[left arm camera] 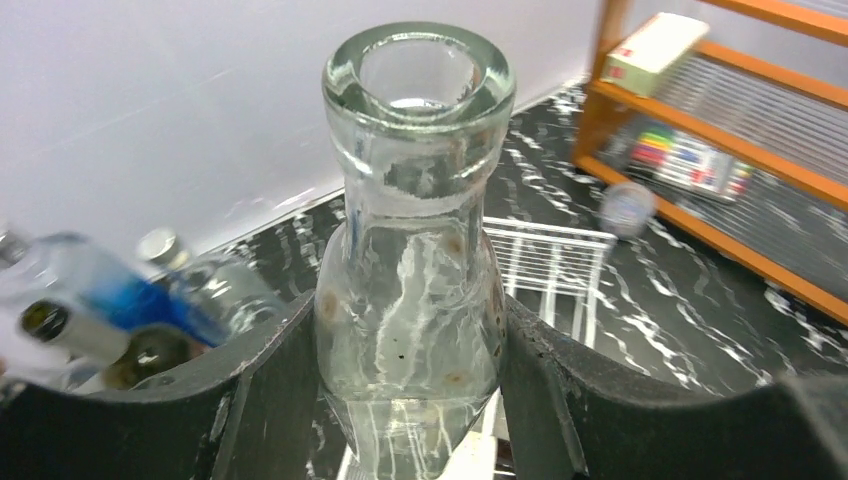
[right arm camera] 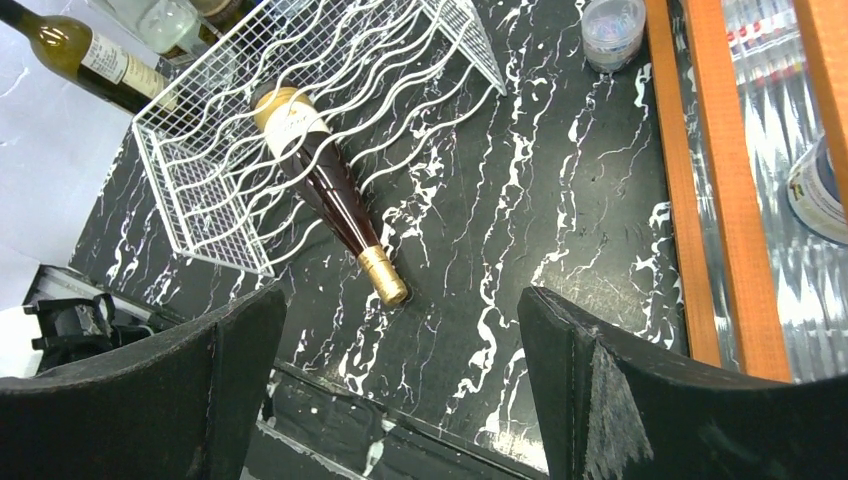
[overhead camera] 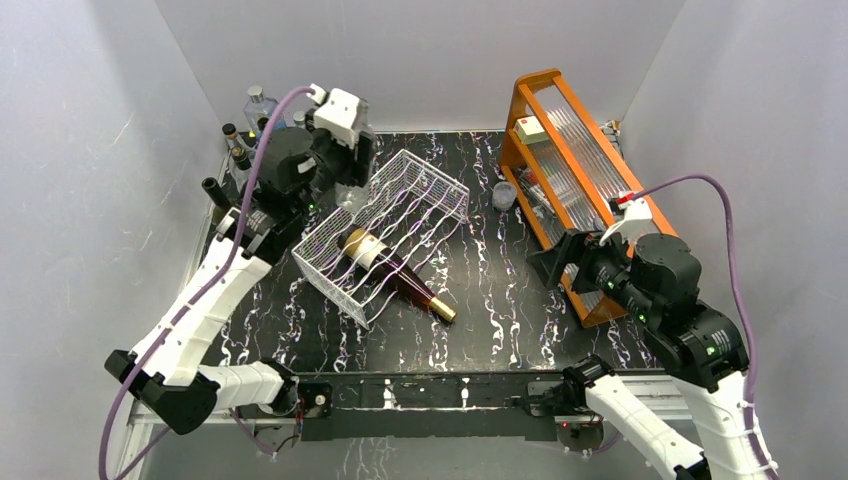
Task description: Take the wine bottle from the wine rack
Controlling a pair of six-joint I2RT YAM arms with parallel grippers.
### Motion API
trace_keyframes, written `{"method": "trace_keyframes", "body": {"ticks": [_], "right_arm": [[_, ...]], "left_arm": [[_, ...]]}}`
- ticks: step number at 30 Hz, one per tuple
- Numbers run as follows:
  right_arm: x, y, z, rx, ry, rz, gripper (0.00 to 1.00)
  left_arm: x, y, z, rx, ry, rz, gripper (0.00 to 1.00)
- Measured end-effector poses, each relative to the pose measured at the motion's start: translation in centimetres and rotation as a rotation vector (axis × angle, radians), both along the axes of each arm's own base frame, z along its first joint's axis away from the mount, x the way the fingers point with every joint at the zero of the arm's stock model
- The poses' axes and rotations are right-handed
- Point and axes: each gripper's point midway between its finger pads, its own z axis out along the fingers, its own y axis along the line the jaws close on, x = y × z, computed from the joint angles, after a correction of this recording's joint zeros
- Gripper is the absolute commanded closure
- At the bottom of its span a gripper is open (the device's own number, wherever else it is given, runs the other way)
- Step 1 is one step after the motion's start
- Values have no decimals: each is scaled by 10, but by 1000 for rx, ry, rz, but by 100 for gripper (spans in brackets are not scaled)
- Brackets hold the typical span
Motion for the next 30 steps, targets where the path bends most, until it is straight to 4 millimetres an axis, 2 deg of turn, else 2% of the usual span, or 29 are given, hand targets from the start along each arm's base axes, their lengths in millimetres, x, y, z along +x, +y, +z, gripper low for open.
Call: {"method": "trace_keyframes", "body": {"ticks": [4,6,7,9,15,20,27,30], "right_arm": [[5,7,-4,-4,29,18,2],[8,11,-6,-4,42,27,2],[9,12,-6,-3,45,32,2],[10,15,-7,3,53,40,2],[10,17,-6,20,60,38,2],[13,18,-9,13,77,38,2],[24,24,-20,-13,126,38,2],[32,30,-20,-19,142,51,2]], "left_arm": [[27,46,-3,-19,15,142,73],[36,59,-7,-34,27,186,73],[45,78,-8,-42,29,242,73],[57,97,-10,-60,21,298,73],[79,141,-38,-72,38,423,74],[90,149,-68,-58,50,450,73],[86,157,-148,-25,127,468,73],[84,161,-168,-19,139,478,72]]}}
